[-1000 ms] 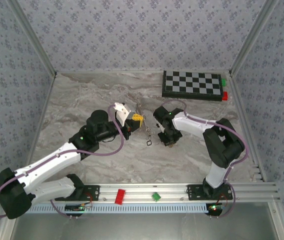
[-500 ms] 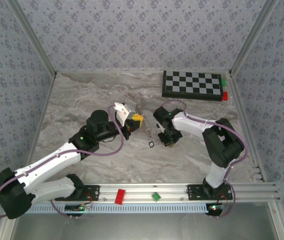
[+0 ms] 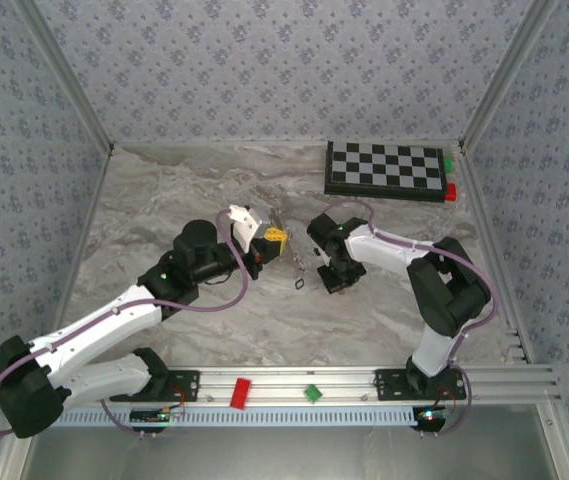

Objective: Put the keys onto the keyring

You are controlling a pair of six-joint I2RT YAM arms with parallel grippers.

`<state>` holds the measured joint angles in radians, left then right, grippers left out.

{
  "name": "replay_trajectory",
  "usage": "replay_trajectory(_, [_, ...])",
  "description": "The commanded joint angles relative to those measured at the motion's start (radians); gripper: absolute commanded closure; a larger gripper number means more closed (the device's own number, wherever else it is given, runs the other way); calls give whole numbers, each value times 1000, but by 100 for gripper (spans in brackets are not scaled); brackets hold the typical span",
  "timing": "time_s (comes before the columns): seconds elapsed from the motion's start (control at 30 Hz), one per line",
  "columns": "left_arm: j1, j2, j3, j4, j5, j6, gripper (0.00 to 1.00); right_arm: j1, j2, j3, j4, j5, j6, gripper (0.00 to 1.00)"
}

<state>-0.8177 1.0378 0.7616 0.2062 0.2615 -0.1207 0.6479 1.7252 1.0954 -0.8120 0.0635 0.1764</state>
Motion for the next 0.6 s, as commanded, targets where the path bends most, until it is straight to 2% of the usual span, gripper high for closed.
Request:
replay_trajectory(0.0, [9,-5,5,47,12,-5,100,13,-87,21,-48,50,15,100])
replay_trajectory(0.33, [11,-10,3,50,12,-9,100,35,-261,62,-102,166,-24,100])
replay_trajectory(0.43, [10,-11,2,51,11,-10,100,55,-322,25,-55,217,-53,100])
replay_trajectory(0.57, [10,-17,1,48,7,-8,100,64,-467,-69,97,215,-101,100])
